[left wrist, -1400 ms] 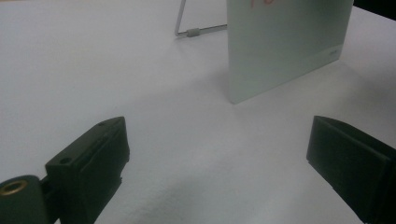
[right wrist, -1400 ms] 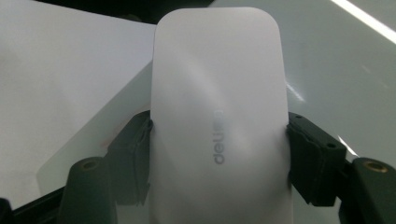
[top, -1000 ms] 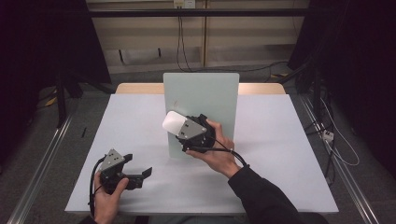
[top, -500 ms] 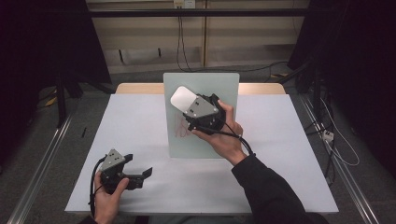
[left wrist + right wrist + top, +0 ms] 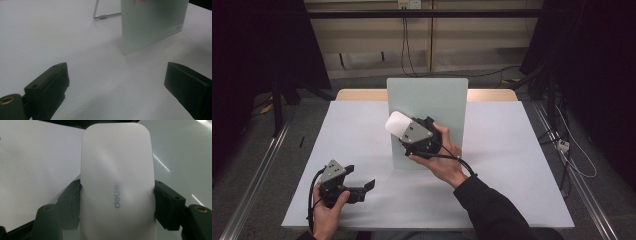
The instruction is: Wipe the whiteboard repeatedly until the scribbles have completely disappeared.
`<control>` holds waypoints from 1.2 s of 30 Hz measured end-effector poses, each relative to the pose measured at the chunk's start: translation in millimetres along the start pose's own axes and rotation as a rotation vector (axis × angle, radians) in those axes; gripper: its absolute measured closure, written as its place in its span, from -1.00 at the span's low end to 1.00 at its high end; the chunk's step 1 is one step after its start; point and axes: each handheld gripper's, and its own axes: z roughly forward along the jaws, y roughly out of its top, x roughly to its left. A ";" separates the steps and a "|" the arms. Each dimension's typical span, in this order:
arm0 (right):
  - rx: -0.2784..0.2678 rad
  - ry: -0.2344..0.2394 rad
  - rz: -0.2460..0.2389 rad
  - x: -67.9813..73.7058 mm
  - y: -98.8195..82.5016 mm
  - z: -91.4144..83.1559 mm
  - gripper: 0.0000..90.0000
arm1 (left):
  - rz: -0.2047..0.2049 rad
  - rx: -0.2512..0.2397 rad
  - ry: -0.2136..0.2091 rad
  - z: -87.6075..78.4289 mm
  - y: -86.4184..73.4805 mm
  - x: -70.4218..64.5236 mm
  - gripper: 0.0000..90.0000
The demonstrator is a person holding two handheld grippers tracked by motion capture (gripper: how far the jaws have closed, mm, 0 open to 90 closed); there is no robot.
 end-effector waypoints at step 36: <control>-0.017 -0.101 0.017 -17.5 6.0 -9.1 -0.30 | 0.000 0.002 0.002 -0.4 0.2 -0.2 -0.87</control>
